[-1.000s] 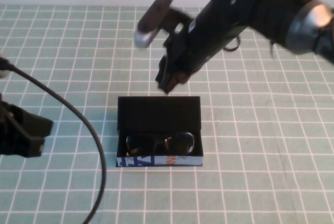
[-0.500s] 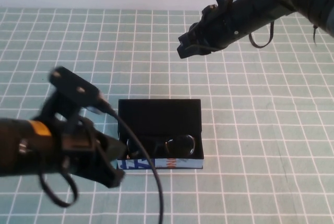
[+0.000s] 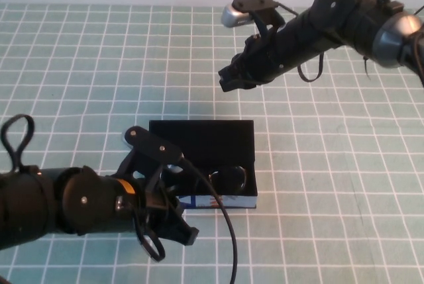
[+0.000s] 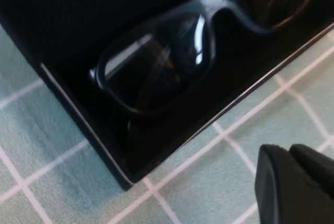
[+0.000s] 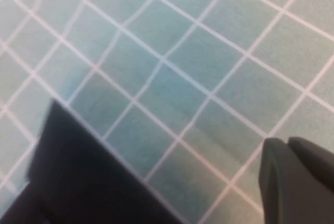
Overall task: Return glasses to glasses case
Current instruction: Close the glasses case
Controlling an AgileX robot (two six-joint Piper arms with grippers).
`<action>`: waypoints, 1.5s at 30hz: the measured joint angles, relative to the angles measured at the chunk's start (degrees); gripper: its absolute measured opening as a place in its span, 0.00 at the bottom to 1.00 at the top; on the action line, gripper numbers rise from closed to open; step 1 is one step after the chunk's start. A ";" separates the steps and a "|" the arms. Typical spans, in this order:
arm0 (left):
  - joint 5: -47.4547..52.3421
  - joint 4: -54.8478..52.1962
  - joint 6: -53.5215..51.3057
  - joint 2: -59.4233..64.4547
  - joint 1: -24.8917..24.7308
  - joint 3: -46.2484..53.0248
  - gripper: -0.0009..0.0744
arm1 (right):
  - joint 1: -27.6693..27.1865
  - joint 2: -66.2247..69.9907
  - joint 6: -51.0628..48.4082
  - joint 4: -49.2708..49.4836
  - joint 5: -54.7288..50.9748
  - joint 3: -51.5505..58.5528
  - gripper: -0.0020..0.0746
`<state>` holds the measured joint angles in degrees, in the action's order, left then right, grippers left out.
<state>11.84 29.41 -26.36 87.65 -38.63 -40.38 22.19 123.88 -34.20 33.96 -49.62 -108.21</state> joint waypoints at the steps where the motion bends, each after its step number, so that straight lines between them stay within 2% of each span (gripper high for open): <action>1: -0.17 0.00 0.02 0.70 0.00 0.00 0.01 | -0.03 0.57 0.00 0.09 0.49 0.00 0.01; 7: -2.93 0.09 0.51 2.87 0.00 0.00 0.01 | -1.27 3.58 -0.08 0.93 1.24 0.00 0.01; 14: -7.66 0.22 0.51 4.54 0.00 0.00 0.01 | -1.94 5.31 -1.74 3.76 -2.66 0.00 0.01; 28: -6.85 0.57 1.35 5.24 -0.13 0.00 0.01 | -1.97 5.68 -4.01 7.45 -5.16 0.00 0.01; 37: -2.66 0.57 1.45 5.12 -0.13 0.00 0.01 | -1.97 5.68 -4.21 8.05 -5.52 0.00 0.01; 45: -5.61 0.57 1.55 6.19 -0.13 0.00 0.01 | -1.97 5.68 -5.77 12.26 -7.79 0.00 0.01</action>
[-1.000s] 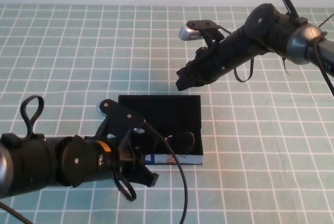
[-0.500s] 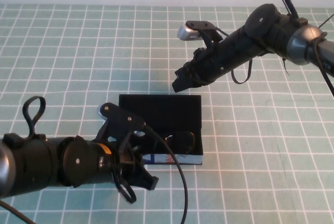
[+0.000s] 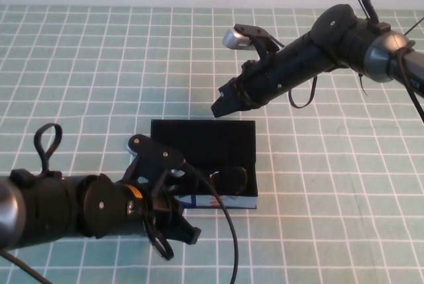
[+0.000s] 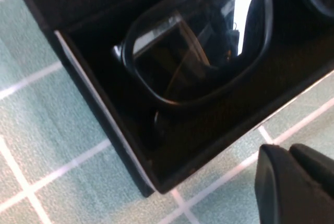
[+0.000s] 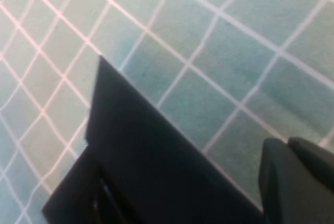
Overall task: Return glasses to glasses case
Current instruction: Close the glasses case
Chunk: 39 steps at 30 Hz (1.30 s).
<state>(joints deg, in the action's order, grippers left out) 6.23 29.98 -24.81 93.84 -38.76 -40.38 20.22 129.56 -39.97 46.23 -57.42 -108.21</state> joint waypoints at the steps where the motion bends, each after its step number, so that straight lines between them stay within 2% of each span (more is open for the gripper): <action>1: 0.00 0.00 0.00 0.26 0.00 0.00 0.01 | 0.00 0.00 -0.46 0.62 -0.29 0.00 0.01; 17: 0.01 1.10 0.00 1.80 0.00 0.00 0.01 | 0.00 0.00 -1.50 1.52 -6.01 0.00 0.01; 29: -0.21 1.50 0.00 1.88 0.00 0.00 0.01 | 0.03 0.00 -6.57 12.22 -11.23 -0.38 0.01; 39: -0.63 1.50 0.00 1.88 0.00 0.00 0.01 | 3.18 0.00 -7.17 9.13 -11.42 -0.41 0.01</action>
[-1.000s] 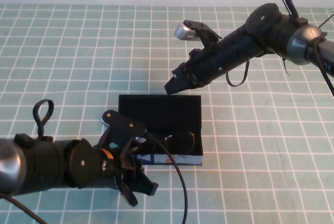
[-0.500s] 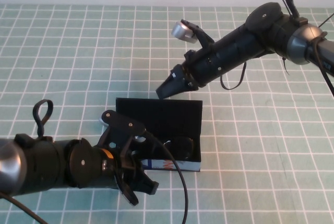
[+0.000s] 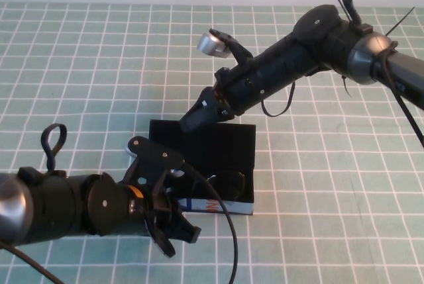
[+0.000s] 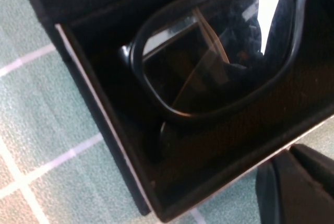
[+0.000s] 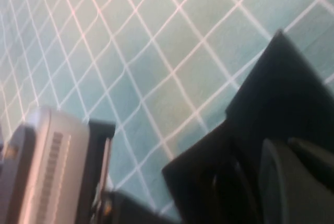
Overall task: Return glasses to glasses case
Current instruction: Close the glasses case
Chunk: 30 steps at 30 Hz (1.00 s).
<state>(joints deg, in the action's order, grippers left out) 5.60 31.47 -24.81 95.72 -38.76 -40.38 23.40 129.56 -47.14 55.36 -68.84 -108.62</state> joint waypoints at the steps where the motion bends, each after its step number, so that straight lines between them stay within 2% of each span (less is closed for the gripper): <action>1: 0.00 0.00 0.00 0.00 0.00 0.00 0.01 | -0.12 0.00 0.00 0.42 0.83 0.00 0.01; 9: 0.10 0.00 0.00 0.00 0.00 0.00 0.01 | -1.79 0.14 3.31 0.02 11.86 0.00 0.01; 16: 0.73 0.00 0.00 0.00 0.00 0.00 0.01 | -1.88 2.09 3.91 -5.66 5.39 0.00 0.01; 19: 0.72 0.00 0.00 0.00 0.00 0.00 0.01 | -1.88 2.09 3.91 -5.28 1.53 0.00 0.01; 25: 0.72 0.00 0.00 0.00 0.00 0.00 0.01 | -1.88 1.98 3.40 -1.43 0.27 -0.76 0.01; 30: 0.61 0.00 0.00 0.00 0.00 0.00 0.01 | -0.82 0.99 6.65 -3.37 0.16 -0.91 0.01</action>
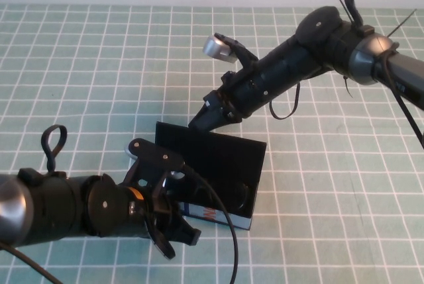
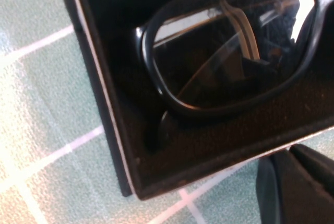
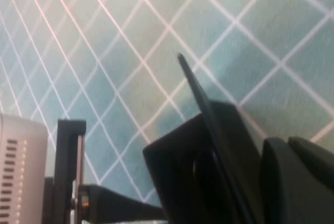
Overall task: Return glasses to glasses case
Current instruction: Close the glasses case
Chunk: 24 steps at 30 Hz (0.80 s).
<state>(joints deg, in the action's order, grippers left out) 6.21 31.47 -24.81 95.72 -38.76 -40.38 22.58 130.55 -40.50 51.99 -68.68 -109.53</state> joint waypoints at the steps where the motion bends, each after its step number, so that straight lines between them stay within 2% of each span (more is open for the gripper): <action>1: 0.01 0.00 0.00 0.00 0.00 0.00 0.01 | 0.41 -0.25 0.69 -0.95 -0.12 0.00 0.01; 8: -0.10 0.00 -0.11 0.00 0.00 0.00 0.01 | 1.68 -2.76 2.21 -3.17 -0.12 4.98 0.01; 18: -0.97 0.00 -0.94 0.00 0.00 0.00 0.01 | 7.14 -6.59 3.21 -11.24 -0.41 12.29 0.01; 24: 1.30 -4.86 -9.90 0.00 0.00 0.00 0.01 | 7.23 -6.23 3.21 -12.30 0.33 12.58 0.01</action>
<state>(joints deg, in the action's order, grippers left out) 7.51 26.61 -34.71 95.72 -38.76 -40.38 29.81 124.31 -37.29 39.69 -68.35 -96.96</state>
